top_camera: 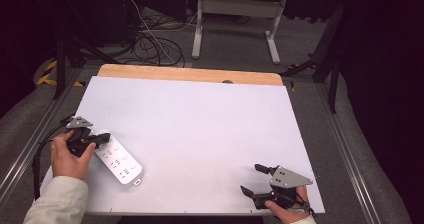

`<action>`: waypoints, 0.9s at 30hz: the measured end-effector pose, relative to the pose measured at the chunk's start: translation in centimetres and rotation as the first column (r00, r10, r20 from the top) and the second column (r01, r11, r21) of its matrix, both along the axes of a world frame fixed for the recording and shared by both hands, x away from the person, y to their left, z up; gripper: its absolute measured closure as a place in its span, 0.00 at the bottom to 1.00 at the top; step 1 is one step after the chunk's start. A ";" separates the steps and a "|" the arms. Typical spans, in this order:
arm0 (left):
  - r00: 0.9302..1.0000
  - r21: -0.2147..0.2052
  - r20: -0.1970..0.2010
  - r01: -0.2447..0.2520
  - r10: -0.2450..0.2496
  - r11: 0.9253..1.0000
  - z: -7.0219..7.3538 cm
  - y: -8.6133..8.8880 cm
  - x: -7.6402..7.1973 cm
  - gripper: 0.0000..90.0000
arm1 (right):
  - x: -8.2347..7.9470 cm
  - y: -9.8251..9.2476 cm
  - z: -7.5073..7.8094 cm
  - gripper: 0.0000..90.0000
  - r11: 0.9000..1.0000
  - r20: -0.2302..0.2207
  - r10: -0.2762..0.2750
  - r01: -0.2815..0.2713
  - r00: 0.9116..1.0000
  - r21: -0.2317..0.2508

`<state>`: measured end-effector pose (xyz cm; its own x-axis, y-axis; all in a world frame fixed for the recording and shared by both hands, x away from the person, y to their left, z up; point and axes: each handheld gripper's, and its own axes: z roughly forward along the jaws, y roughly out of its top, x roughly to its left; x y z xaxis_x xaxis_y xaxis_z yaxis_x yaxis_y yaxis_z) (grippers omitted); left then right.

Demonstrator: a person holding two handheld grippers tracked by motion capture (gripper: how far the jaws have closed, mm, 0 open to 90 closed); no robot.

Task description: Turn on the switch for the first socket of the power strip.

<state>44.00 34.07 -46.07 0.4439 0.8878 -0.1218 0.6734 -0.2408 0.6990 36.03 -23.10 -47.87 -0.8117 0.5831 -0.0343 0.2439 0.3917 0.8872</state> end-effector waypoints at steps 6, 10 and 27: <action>1.000 0.021 0.015 -0.003 0.002 1.000 -0.1 -0.2 0.0 1.00 | 0.0 0.0 0.0 0.19 1.000 0.000 0.002 -0.002 1.000 -0.002; 1.000 0.045 0.021 -0.016 0.015 0.999 0.0 -0.6 0.1 1.00 | 0.0 0.1 0.0 0.19 1.000 0.001 0.003 -0.003 1.000 -0.003; 0.999 0.081 0.018 -0.037 0.036 0.996 0.1 -1.2 -0.1 1.00 | -0.2 0.1 0.0 0.19 1.000 0.003 0.007 -0.007 1.000 -0.001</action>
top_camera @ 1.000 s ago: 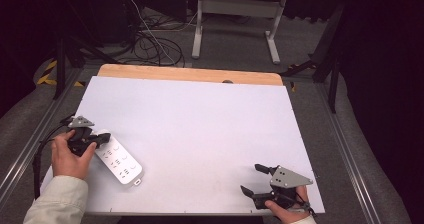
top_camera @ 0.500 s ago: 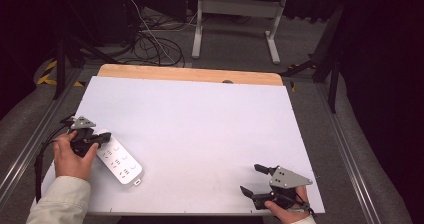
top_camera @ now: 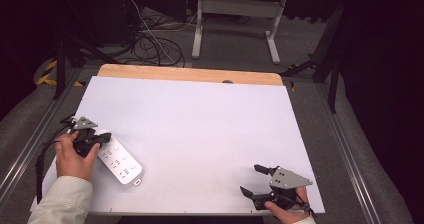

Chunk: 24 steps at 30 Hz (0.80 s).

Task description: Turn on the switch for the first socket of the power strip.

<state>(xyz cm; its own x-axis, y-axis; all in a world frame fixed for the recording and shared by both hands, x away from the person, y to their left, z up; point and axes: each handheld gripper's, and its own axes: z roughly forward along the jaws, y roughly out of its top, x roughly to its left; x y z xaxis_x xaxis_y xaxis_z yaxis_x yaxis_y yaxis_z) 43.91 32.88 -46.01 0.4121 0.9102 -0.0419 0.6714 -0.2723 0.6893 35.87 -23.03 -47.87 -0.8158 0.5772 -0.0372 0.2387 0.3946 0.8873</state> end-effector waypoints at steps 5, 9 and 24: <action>1.000 0.010 0.001 -0.003 0.003 1.000 0.0 -0.1 0.0 1.00 | -0.1 0.0 0.0 0.19 1.000 0.000 0.001 -0.001 1.000 0.000; 1.000 -0.001 -0.004 -0.005 0.005 1.000 0.0 0.1 0.1 1.00 | -0.1 0.0 0.0 0.19 1.000 -0.001 0.003 -0.003 1.000 -0.001; 1.000 -0.016 -0.010 -0.015 0.015 1.000 -0.1 0.2 0.0 1.00 | -0.2 0.2 0.0 0.19 1.000 -0.001 0.010 -0.010 1.000 0.001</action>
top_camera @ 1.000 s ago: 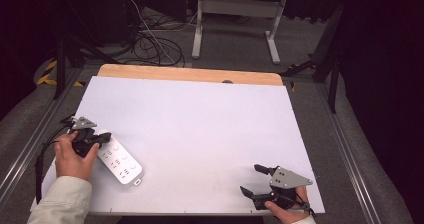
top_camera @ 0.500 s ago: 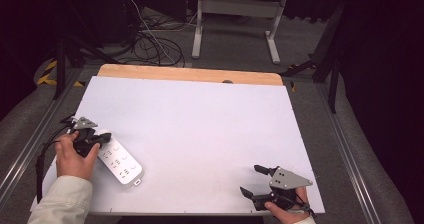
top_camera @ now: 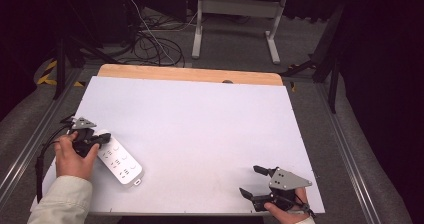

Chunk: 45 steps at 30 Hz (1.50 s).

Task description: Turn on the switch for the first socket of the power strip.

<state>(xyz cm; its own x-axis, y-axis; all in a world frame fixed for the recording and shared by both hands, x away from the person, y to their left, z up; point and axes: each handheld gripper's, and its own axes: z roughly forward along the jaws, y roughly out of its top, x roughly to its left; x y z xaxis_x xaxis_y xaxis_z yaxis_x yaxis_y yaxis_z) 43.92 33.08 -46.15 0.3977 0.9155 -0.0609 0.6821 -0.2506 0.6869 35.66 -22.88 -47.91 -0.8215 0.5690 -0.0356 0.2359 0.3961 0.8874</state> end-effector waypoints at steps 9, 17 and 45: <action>0.998 0.022 -0.037 0.042 -0.041 0.999 1.0 -1.3 0.1 1.00 | 0.2 -0.1 0.1 0.19 1.000 0.002 -0.004 0.004 1.000 0.002; 0.999 0.000 0.002 0.048 -0.048 0.999 3.2 -1.3 -0.6 0.96 | 0.1 -0.1 0.2 0.19 1.000 0.005 -0.006 0.006 1.000 0.000; 0.980 -0.070 0.103 0.176 -0.168 0.982 6.9 -2.5 -3.4 0.62 | 0.0 -0.3 0.2 0.19 1.000 0.008 -0.010 0.010 1.000 0.003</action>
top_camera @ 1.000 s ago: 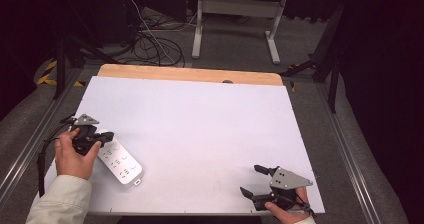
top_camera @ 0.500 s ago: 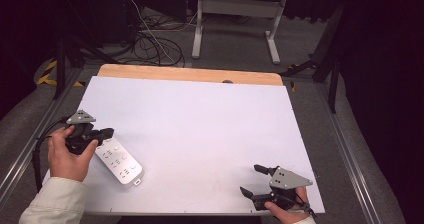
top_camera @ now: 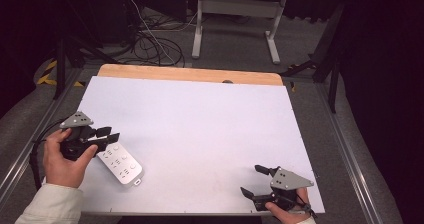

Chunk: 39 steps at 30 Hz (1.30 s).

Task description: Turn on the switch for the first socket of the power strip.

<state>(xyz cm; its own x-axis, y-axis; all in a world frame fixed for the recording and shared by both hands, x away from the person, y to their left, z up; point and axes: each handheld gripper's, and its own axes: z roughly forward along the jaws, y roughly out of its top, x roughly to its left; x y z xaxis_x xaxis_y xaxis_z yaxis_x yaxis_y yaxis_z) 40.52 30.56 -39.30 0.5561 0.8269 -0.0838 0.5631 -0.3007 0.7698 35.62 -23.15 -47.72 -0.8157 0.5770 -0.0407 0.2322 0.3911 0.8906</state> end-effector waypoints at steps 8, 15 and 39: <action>0.996 -0.100 0.064 0.072 -0.065 0.992 0.9 -0.5 -1.9 0.47 | -0.1 0.0 0.0 0.19 1.000 -0.001 -0.005 0.005 1.000 0.000; 0.980 -0.172 0.163 0.139 -0.111 0.975 0.8 -0.8 -3.7 0.32 | -0.1 0.0 0.0 0.19 1.000 -0.002 -0.007 0.007 1.000 0.001; 0.950 -0.117 0.256 0.213 -0.178 0.970 -3.4 -0.8 -7.6 0.13 | -0.1 -0.1 0.0 0.18 1.000 -0.002 -0.013 0.013 1.000 0.001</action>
<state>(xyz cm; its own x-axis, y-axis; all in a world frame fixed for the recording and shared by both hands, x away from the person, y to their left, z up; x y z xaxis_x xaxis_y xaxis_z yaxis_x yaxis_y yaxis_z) 32.91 29.75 -42.65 0.7235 0.6895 -0.0349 0.2962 -0.2644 0.9178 35.49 -23.28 -47.74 -0.8083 0.5875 -0.0389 0.2387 0.3874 0.8905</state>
